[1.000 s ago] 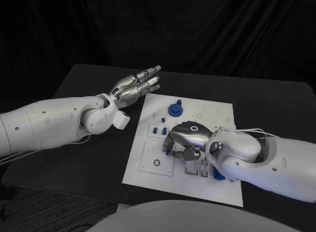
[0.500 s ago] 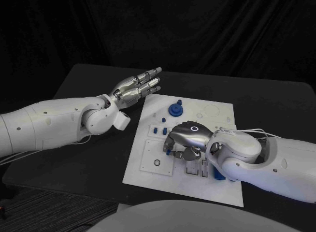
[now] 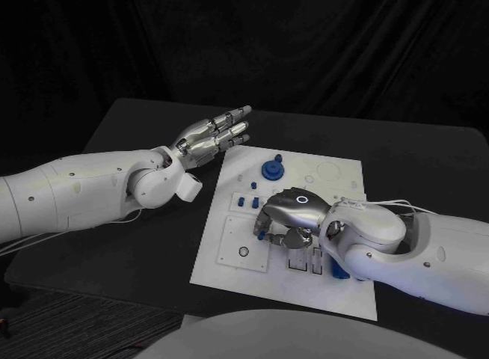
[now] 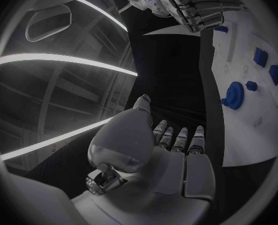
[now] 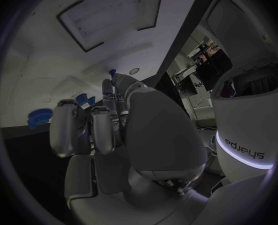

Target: Assemble the parts on the task board

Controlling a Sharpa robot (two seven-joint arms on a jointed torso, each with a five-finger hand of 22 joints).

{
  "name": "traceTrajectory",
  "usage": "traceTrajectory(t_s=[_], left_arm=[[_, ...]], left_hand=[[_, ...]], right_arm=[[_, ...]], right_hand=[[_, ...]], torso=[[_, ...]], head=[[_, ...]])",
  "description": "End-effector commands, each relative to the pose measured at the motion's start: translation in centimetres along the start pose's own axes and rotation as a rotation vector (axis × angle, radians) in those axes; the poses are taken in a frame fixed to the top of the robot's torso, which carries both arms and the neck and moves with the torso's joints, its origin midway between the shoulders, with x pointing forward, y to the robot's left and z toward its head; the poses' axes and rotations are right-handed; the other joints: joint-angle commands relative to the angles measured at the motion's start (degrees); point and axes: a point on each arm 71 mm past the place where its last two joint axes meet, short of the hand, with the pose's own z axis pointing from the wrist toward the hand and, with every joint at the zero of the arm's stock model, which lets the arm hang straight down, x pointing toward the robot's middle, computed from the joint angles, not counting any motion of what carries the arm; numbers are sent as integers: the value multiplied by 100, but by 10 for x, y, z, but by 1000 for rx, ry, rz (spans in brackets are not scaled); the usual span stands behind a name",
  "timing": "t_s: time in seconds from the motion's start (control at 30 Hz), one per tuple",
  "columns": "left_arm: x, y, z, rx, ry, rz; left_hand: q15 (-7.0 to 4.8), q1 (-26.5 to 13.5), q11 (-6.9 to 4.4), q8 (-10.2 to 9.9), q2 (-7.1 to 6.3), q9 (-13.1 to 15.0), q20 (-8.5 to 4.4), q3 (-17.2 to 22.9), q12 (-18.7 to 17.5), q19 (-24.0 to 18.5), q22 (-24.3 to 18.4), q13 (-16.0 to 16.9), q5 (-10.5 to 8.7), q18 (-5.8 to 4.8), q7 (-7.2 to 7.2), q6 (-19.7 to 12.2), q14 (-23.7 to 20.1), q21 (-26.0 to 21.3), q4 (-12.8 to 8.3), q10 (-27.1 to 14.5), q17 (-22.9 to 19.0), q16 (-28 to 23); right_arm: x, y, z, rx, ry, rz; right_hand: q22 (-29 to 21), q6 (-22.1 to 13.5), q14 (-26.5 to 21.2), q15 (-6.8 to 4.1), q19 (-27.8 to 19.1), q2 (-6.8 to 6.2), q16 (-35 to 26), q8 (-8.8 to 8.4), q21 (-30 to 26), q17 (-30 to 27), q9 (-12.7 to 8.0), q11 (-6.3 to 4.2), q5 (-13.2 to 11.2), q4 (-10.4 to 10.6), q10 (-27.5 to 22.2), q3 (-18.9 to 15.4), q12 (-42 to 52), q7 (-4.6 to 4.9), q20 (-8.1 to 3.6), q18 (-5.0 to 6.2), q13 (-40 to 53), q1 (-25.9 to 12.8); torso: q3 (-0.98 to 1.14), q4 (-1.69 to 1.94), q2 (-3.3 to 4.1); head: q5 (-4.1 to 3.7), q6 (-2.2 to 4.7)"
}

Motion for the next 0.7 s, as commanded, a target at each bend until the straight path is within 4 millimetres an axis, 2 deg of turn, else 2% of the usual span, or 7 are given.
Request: traceTrajectory(t_s=[0.03,0.4,0.5,0.57,0.63,0.67,0.7], left_arm=[[2,0,1,4,13,-15],[2,2,1,-6,17,-18],[2,2,1,-7,18,-19],[2,2,1,-8,19,-20],[2,2,1,-9,20,-20],[2,2,1,-9,20,-20],[2,2,1,-10,20,-20]], left_hand=[[46,-6,35,30,47,-9,32,4,-38,-2,4,-8,20,78,14,-27,-2,34,-42,-2,-6,-21],[57,-8,45,28,56,-10,43,5,-38,0,4,-8,22,78,20,-33,-2,35,-45,-2,-6,-21],[61,-9,50,31,59,-8,47,5,-38,0,4,-8,21,78,25,-22,-2,35,-46,-2,-6,-21],[61,-9,50,31,59,-8,47,5,-38,0,4,-8,21,78,25,-22,-2,35,-46,-2,-6,-21],[61,-9,50,31,59,-8,47,5,-38,0,4,-8,21,78,25,-22,-2,35,-46,-2,-6,-21],[68,-9,53,34,63,-6,54,5,-38,2,6,-8,22,78,39,-14,-2,36,-50,-2,-6,-21],[71,-9,53,35,64,-6,57,5,-38,2,6,-8,22,78,47,-12,-2,36,-51,-2,-6,-21]], right_arm=[[1,0,0,14,0,-6],[1,0,0,10,8,-7],[2,1,1,6,13,-7],[2,1,1,3,18,-7],[3,1,1,2,23,-8],[3,1,1,1,26,-8],[3,1,1,1,29,-9]], right_hand=[[1087,32,237,-47,5,26,-23,10,-32,0,6,-20,-10,-39,32,11,3,13,-41,-38,9,40],[1084,31,237,-46,0,30,-24,7,-44,0,7,-19,-5,-39,31,11,1,16,-41,-35,9,36],[1075,-44,232,-32,-12,20,-34,-44,-73,-13,-7,0,-53,-23,-5,-8,-24,37,-37,-31,2,-11],[1066,-198,227,-4,-26,9,-40,-142,-102,-16,-45,34,-167,6,-72,-21,-57,77,-19,-26,-8,-68],[1056,-643,225,46,-37,-68,-41,-239,-132,-15,-161,83,-566,108,-294,-48,-89,117,22,-20,-36,-201],[1054,-770,230,53,-37,-94,-36,-242,-135,-7,-191,94,-643,138,-353,-51,-89,85,30,-19,-40,-231],[1055,-1081,237,84,-29,-149,-31,-240,-130,-1,-223,131,-782,203,-494,-69,-88,-45,54,-20,-44,-294]], torso=[[-1,1,-4],[-2,2,-6],[-1,5,-3],[-1,3,-2],[-1,-1,-1],[0,-2,-1],[0,-2,0]], head=[[-6,0],[-2,0],[-6,0],[1,0],[7,0],[8,0],[7,0]])
